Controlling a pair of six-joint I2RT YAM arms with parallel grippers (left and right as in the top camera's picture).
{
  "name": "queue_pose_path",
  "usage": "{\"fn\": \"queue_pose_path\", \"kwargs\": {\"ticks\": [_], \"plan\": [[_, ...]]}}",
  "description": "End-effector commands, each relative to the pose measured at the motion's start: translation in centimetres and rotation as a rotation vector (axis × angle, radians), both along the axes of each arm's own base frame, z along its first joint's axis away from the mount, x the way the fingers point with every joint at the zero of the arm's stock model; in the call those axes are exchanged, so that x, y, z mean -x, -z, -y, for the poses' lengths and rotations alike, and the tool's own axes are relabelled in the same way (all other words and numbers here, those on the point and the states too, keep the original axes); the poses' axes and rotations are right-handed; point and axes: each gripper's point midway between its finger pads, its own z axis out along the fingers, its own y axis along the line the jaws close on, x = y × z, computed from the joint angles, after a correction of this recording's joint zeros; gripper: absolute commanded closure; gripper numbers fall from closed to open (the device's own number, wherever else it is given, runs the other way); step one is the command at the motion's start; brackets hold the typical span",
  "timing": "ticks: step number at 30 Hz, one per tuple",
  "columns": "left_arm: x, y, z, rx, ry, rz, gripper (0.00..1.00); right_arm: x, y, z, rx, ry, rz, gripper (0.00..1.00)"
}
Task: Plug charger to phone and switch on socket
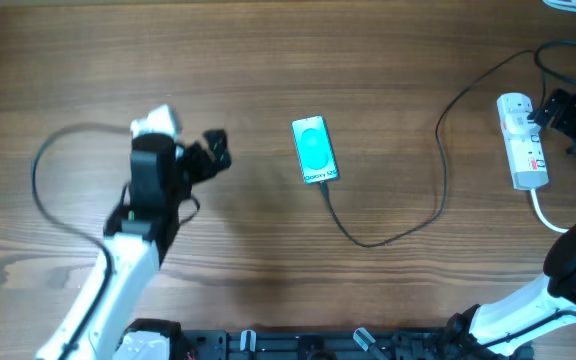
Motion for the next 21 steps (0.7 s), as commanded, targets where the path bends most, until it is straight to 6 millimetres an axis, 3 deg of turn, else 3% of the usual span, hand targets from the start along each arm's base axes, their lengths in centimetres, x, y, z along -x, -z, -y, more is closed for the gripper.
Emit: {"fn": "queue_pose_path", "kwargs": {"ticks": [1,7,11,15,21], "plan": [[2.8,1.5,-1.6,0.118,-0.088,0.045,0.00,-0.2,-0.4,0.2,0.009,0.013,0.008,0.00],[6.4,4.0,-3.8,0.150,-0.137,0.124,0.00,-0.2,-0.4,0.2,0.009,0.013,0.008,0.00],[7.6,4.6,-4.4,0.146,-0.159,0.157,0.00,-0.2,-0.4,0.2,0.009,0.013,0.008,0.00],[8.5,4.6,-4.8,0.131,-0.178,0.197,0.00,-0.2,-0.4,0.2,0.009,0.014,0.008,0.00],[8.8,2.8,-6.3,0.086,-0.246,0.273,0.00,-0.2,-0.4,0.2,0.009,0.013,0.008,0.00]]}}
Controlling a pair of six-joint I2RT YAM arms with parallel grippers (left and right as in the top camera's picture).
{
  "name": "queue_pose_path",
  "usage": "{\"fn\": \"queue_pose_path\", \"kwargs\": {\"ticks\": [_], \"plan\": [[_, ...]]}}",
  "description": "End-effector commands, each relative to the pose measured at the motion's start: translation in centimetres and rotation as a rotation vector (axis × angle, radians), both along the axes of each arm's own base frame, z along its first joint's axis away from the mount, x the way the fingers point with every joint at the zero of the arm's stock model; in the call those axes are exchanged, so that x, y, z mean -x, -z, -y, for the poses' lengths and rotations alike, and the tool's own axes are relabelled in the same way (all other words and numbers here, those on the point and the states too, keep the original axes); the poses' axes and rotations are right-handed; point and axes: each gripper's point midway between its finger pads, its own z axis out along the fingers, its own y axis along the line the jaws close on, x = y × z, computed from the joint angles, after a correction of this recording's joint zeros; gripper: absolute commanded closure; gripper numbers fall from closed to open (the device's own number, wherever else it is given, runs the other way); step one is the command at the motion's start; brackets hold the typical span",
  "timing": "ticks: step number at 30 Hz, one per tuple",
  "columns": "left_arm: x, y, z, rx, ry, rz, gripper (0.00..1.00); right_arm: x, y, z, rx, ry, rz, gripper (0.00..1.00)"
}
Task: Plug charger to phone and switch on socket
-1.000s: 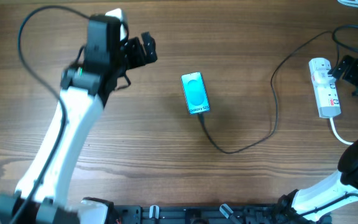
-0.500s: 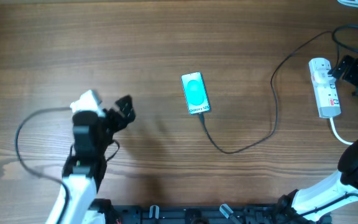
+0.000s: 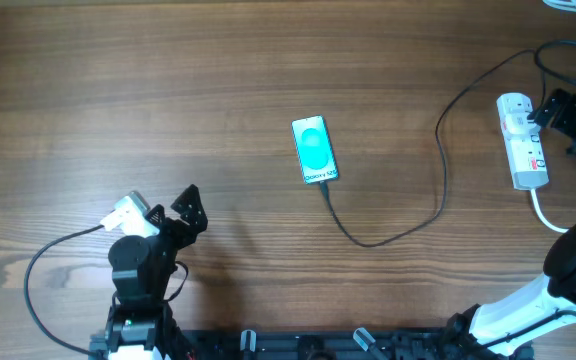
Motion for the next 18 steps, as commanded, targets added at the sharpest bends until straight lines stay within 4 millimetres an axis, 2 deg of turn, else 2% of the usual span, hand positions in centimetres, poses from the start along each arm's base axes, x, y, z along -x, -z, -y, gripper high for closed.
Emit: {"fn": "queue_pose_path", "kwargs": {"ticks": [1,5,9,15,18], "plan": [[0.2,-0.7,-1.5,-0.032,-0.078,0.032,0.00,-0.2,-0.4,0.2,0.009,0.013,0.008,0.00],[1.3,-0.4,-2.9,-0.067,-0.157,0.017,0.00,-0.2,-0.4,0.2,0.009,0.013,0.008,0.00],[1.1,-3.4,-2.3,-0.276,-0.056,0.151,0.00,-0.2,-0.4,0.2,0.009,0.013,0.008,0.00],[1.5,-7.1,-2.1,-0.488,-0.018,0.311,0.00,-0.2,-0.4,0.2,0.009,0.013,0.008,0.00],[1.5,-7.0,-2.1,-0.570,0.004,0.307,0.00,-0.2,-0.4,0.2,0.009,0.013,0.008,0.00]]}}
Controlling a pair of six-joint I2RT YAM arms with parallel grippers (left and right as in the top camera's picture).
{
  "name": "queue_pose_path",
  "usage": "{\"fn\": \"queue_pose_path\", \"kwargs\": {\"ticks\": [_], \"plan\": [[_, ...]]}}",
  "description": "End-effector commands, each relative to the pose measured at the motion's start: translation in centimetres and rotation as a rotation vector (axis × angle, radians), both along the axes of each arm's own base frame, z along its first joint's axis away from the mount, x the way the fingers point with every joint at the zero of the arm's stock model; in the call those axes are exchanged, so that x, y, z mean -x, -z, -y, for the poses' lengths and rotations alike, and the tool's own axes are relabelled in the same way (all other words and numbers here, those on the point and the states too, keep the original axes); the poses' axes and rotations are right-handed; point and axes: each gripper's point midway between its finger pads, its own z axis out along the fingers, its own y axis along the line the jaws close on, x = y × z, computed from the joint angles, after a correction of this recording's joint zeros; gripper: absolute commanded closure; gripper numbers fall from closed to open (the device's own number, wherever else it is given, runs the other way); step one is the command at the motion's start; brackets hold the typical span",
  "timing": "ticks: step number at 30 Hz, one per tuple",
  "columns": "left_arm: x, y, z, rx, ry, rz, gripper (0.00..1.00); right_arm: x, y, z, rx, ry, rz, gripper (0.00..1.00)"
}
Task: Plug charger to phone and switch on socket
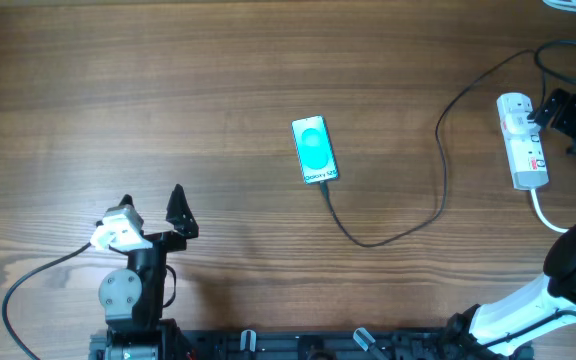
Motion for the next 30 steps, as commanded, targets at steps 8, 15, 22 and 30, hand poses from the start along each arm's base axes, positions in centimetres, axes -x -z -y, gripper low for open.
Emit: {"fn": "queue_pose_path", "kwargs": {"ticks": [8,15,22,30], "plan": [[0.06,-0.04,0.18,-0.267,0.022,-0.005,0.00,-0.20,-0.45,0.16,0.010,0.013,0.009,0.00],[0.06,-0.04,0.18,-0.267,0.022,-0.005,0.00,-0.19,-0.45,0.16,0.009,0.014,0.008,0.00],[0.06,-0.04,0.18,-0.267,0.022,-0.005,0.00,-0.19,-0.45,0.16,0.009,0.013,0.008,0.00],[0.06,-0.04,0.18,-0.267,0.022,-0.005,0.00,-0.20,-0.44,0.15,0.009,0.013,0.008,0.00]]}}
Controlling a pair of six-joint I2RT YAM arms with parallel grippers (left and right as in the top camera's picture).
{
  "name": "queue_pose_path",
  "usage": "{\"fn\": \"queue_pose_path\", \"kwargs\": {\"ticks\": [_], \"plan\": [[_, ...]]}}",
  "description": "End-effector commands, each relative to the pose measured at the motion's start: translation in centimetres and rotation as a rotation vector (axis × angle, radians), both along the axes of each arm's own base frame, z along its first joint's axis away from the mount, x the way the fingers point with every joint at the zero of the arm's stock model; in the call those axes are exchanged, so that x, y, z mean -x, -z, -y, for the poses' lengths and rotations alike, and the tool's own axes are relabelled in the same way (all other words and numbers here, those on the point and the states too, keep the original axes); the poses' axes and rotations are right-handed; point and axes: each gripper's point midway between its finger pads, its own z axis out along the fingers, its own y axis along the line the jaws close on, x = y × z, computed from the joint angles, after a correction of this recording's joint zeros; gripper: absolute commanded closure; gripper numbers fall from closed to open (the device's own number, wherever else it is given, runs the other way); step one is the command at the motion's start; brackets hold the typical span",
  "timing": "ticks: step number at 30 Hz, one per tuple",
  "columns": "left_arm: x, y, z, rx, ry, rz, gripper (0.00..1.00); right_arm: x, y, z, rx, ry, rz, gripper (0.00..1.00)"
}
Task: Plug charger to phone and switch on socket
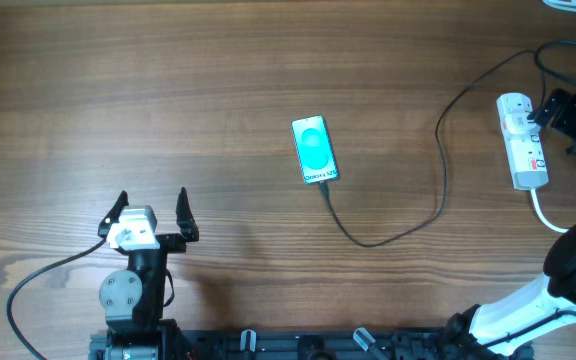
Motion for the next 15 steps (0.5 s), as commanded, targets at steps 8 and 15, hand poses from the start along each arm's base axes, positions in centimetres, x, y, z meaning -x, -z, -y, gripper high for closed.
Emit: {"fn": "queue_pose_path", "kwargs": {"ticks": [8,15], "plan": [[0.1,0.1,-0.1,-0.020,-0.006,0.000,0.00,-1.1,-6.6,-2.4,0.082,-0.045,0.133,0.00],[0.1,0.1,-0.1,-0.020,-0.006,0.000,0.00,-1.6,-16.4,-10.2,0.172,-0.210,0.351,0.00]]}}
